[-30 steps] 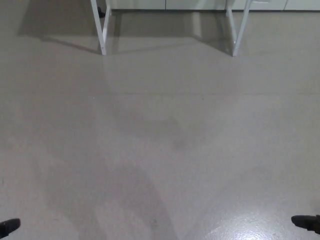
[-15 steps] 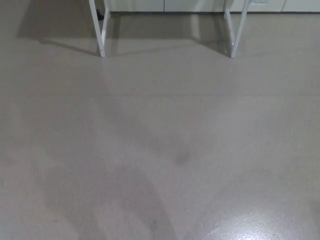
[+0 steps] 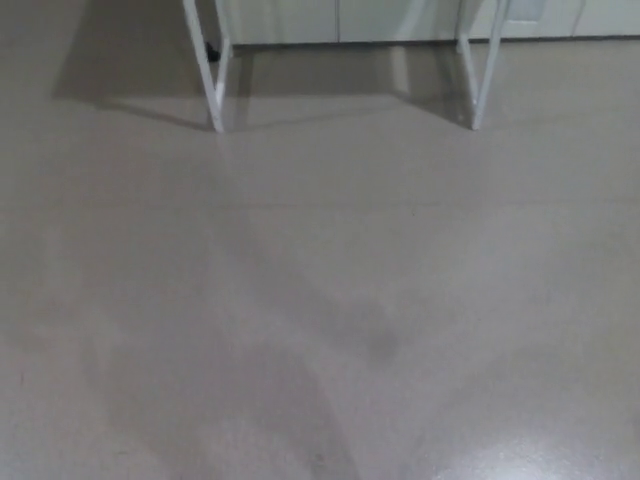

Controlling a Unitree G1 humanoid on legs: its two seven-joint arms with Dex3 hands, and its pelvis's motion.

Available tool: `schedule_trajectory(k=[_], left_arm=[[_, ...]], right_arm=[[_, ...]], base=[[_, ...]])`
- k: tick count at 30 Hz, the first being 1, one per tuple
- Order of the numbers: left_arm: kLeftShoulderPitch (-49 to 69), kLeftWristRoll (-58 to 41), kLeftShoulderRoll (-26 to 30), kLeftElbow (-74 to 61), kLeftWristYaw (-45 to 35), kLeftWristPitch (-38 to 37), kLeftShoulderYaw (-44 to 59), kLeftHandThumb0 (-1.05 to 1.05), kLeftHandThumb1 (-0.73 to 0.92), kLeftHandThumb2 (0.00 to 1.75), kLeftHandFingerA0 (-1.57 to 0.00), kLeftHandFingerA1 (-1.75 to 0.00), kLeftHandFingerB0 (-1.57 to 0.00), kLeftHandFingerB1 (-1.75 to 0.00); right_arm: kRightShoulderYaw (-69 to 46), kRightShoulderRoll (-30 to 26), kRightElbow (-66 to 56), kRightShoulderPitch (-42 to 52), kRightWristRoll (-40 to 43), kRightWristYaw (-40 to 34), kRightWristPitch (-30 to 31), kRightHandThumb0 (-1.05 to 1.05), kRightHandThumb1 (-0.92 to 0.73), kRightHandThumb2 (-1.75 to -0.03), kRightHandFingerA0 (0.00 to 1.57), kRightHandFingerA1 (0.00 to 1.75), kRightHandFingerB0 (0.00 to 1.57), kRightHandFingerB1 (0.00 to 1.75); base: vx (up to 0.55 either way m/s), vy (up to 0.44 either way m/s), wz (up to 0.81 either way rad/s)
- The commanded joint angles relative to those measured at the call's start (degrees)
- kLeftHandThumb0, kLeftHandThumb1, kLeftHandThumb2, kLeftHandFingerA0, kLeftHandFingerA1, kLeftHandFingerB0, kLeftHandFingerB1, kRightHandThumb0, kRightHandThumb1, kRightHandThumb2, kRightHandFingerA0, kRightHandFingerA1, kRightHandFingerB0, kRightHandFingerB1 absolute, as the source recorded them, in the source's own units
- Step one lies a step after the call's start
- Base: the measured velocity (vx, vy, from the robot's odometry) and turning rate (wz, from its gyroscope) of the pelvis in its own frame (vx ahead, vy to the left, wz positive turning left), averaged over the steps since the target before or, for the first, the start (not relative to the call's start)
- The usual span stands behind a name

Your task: The robot walk towards a table in front and click the button on the base of the boilling pot using its left middle finger

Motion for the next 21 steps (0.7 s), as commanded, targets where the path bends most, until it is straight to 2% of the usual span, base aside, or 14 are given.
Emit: schedule_trajectory(k=[1,8,9,12,13,14,15,17,18,19,20,21], left_arm=[[0.7,-0.7,0.9,-0.4,0.0,-1.4,-0.1,-0.13,0.43,0.54,-0.48,-0.42,-0.44,-0.37],[0.3,0.0,1.4,0.5,0.3,-2.3,-1.3,-0.18,0.42,0.56,-0.48,-0.44,-0.44,-0.38],[0.1,-0.4,1.4,0.6,-0.1,-2.2,-1.1,-0.16,0.44,0.55,-0.47,-0.43,-0.44,-0.38],[0.1,-0.4,1.5,0.9,0.0,-2.5,-1.3,-0.16,0.44,0.55,-0.47,-0.43,-0.44,-0.38],[0.4,-1.1,1.4,0.8,0.0,-1.6,-0.8,-0.13,0.45,0.54,-0.48,-0.44,-0.46,-0.38],[0.7,-1.1,1.4,0.8,0.1,-1.6,-0.7,-0.13,0.45,0.54,-0.49,-0.44,-0.46,-0.38],[0.8,-1.1,1.4,0.8,0.0,-1.8,-0.7,-0.13,0.45,0.55,-0.47,-0.44,-0.43,-0.38],[1.8,0.1,1.9,0.6,0.6,-2.7,-1.5,-0.20,0.43,0.57,-0.49,-0.44,-0.44,-0.39],[1.9,-0.1,1.9,0.6,0.9,-2.2,-1.4,-0.18,0.43,0.56,-0.50,-0.44,-0.45,-0.38],[1.8,0.2,2.0,0.5,0.6,-2.9,-1.7,-0.19,0.44,0.56,-0.49,-0.45,-0.44,-0.39],[1.8,0.3,2.0,0.2,0.6,-3.3,-1.9,-0.21,0.41,0.56,-0.52,-0.45,-0.46,-0.39],[2.0,0.3,2.0,0.0,0.8,-3.4,-2.0,-0.21,0.41,0.56,-0.52,-0.45,-0.46,-0.39]], right_arm=[[0.4,-0.7,-0.3,0.5,0.1,-0.4,-1.4,-0.33,-0.39,-0.63,0.67,0.54,0.50,0.51],[1.9,-1.3,-0.5,0.6,-1.3,-1.9,-2.3,-0.34,-0.38,-0.63,0.67,0.55,0.50,0.52],[1.9,-1.3,-0.4,0.4,-1.0,-1.7,-2.1,-0.25,-0.45,-0.53,0.70,0.48,0.53,0.45],[1.9,-1.2,0.2,0.1,-0.8,-1.8,-1.9,-0.24,-0.45,-0.53,0.71,0.47,0.53,0.45],[1.8,-1.1,0.4,0.4,-0.6,-1.6,-2.1,-0.31,-0.38,-0.61,0.69,0.54,0.50,0.51],[2.1,-1.2,0.8,0.6,-0.9,-1.6,-2.9,-0.32,-0.38,-0.62,0.69,0.55,0.50,0.51],[2.3,-1.2,0.9,0.7,-1.0,-1.6,-3.1,-0.23,-0.44,-0.53,0.72,0.48,0.53,0.45],[2.7,-1.2,1.0,1.3,-1.3,-1.7,-3.4,-0.26,-0.44,-0.53,0.72,0.48,0.53,0.45],[2.8,-1.1,0.8,1.5,-1.4,-1.9,-3.4,-0.34,-0.37,-0.64,0.69,0.56,0.50,0.52],[2.9,-1.2,0.8,1.4,-1.4,-2.1,-3.5,-0.26,-0.44,-0.53,0.72,0.49,0.53,0.45],[2.8,-1.1,1.2,1.2,-1.2,-2.1,-3.4,-0.34,-0.37,-0.63,0.69,0.56,0.49,0.51],[2.7,-1.0,1.6,1.0,-1.0,-2.1,-3.3,-0.34,-0.37,-0.63,0.69,0.56,0.49,0.51]], base=[[0.04,0.115,0.02],[0.13,0.284,-0.14],[0.23,0.202,-0.09],[0.19,0.186,0.02],[0.17,0.110,0.03],[0.18,0.118,0.08],[0.21,0.077,0.06],[0.18,-0.003,0.14],[0.22,-0.089,0.12],[0.23,-0.112,0.07],[0.23,-0.152,0.18],[0.11,-0.170,0.11]])
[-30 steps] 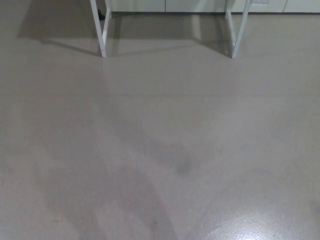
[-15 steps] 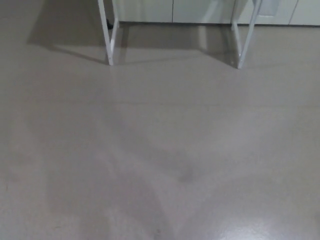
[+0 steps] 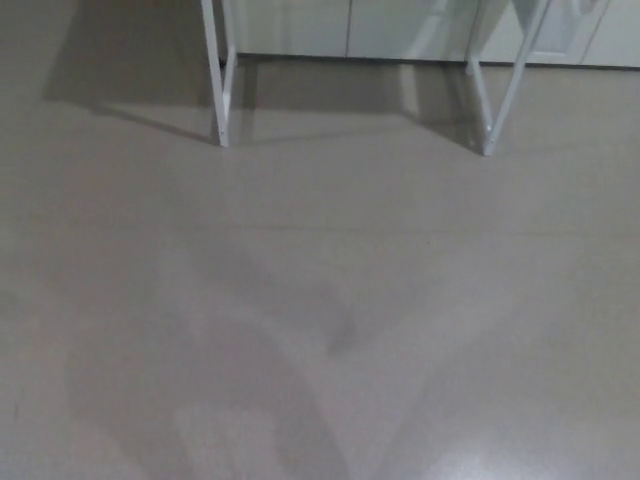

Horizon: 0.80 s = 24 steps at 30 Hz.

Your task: The robot walk towards a table in front and click the button on the base of the boilling pot using its left middle finger

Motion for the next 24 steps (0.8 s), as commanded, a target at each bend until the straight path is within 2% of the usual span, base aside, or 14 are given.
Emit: schedule_trajectory(k=[1,12,16,24], left_arm=[[0.9,1.0,0.5,-1.3,1.3,-3.2,-1.2,-0.24,0.40,0.57,-0.55,-0.46,-0.48,-0.40],[1.1,-0.5,1.6,-6.4,0.5,-0.7,-1.4,-0.22,0.43,0.57,-0.50,-0.44,-0.45,-0.39],[0.2,-1.2,1.6,-6.6,0.1,0.3,-1.0,-0.14,0.46,0.55,-0.52,-0.45,-0.47,-0.38],[-2.6,0.3,2.8,-3.3,0.8,0.1,-1.9,-0.23,0.42,0.58,-0.55,-0.47,-0.48,-0.41]], right_arm=[[-0.3,-0.8,1.0,-0.1,0.1,-0.9,-1.0,-0.25,-0.44,-0.53,0.72,0.49,0.51,0.46],[0.1,0.0,0.8,-2.5,0.3,-0.9,-0.4,-0.20,-0.44,-0.53,0.73,0.48,0.52,0.45],[0.8,-0.3,0.9,-3.2,-0.4,-1.7,-0.5,-0.20,-0.45,-0.53,0.73,0.49,0.52,0.44],[1.5,-0.3,0.4,-3.8,-1.0,-2.0,-0.3,-0.22,-0.45,-0.53,0.73,0.48,0.51,0.44]], base=[[0.23,-0.212,0.10],[0.23,-0.100,0.04],[0.26,0.145,-0.17],[0.32,0.223,-0.04]])
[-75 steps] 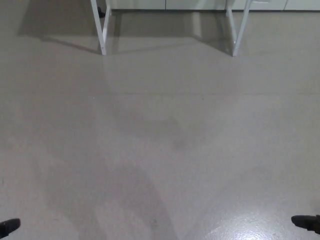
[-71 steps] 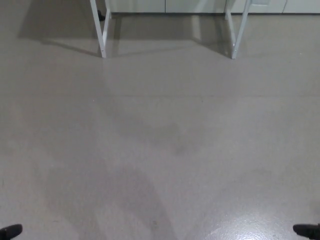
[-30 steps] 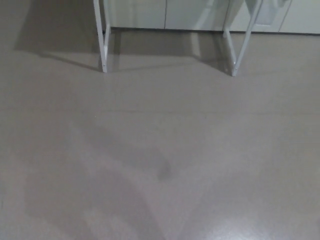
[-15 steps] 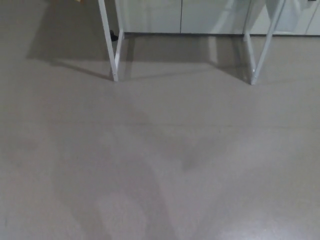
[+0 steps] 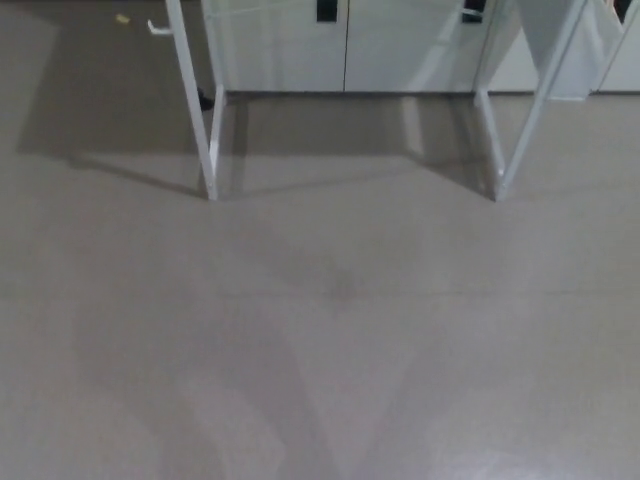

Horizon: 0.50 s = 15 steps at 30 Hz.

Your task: The robot walk towards a table in front and click the button on the base of the boilling pot using its left middle finger

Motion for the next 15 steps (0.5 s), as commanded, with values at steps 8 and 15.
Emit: schedule_trajectory(k=[8,15], left_arm=[[-1.4,-1.9,0.0,1.9,-0.5,3.0,1.2,-0.13,0.47,0.56,-0.57,-0.47,-0.54,-0.39],[-0.1,-1.5,-0.3,0.9,-0.9,2.5,1.3,-0.15,0.48,0.56,-0.58,-0.47,-0.51,-0.40]], right_arm=[[0.7,-0.7,-1.1,0.1,-0.6,-1.3,1.1,-0.19,-0.45,-0.53,0.73,0.49,0.51,0.45],[0.4,-0.6,-0.3,0.5,-0.3,-0.7,0.9,-0.18,-0.45,-0.53,0.74,0.49,0.52,0.45]], base=[[0.28,-0.067,0.15],[0.42,-0.185,0.30]])
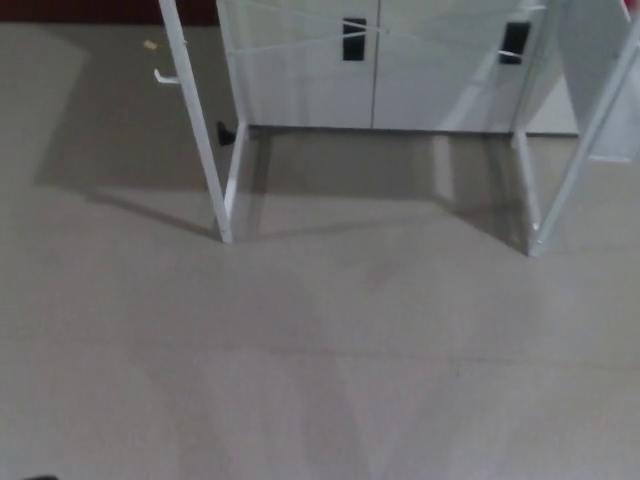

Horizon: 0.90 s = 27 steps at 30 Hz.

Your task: The robot walk towards a table in front and click the button on the base of the boilling pot using its left middle finger

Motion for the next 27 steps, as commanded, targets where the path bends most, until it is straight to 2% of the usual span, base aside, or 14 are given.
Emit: schedule_trajectory(k=[1,12,15,27], left_arm=[[1.2,-0.7,0.7,-0.4,-0.2,1.4,0.2,-0.15,0.48,0.56,-0.58,-0.47,-0.51,-0.40],[1.8,-0.2,1.3,-0.1,-1.0,-0.1,-0.6,-0.19,0.45,0.58,-0.55,-0.48,-0.49,-0.41],[1.9,-1.0,1.2,-0.4,-0.7,1.1,0.1,-0.16,0.45,0.56,-0.60,-0.48,-0.52,-0.40],[1.4,-0.4,1.5,0.7,-1.2,-0.4,-0.5,-0.15,0.46,0.56,-0.60,-0.50,-0.51,-0.40]], right_arm=[[0.0,-0.3,0.3,1.0,0.2,-0.2,0.4,-0.18,-0.45,-0.53,0.74,0.49,0.52,0.45],[0.5,-0.3,0.2,1.8,-0.1,-0.2,0.6,-0.17,-0.46,-0.53,0.72,0.48,0.50,0.43],[0.9,-0.3,0.9,1.5,-0.6,-0.4,-0.1,-0.18,-0.45,-0.53,0.72,0.48,0.50,0.44],[2.0,-0.6,0.7,0.9,-1.4,-0.8,0.7,-0.21,-0.46,-0.53,0.72,0.47,0.49,0.43]], base=[[0.23,-0.122,0.02],[0.31,0.037,-0.11],[0.28,0.027,0.09],[0.32,-0.152,0.24]])
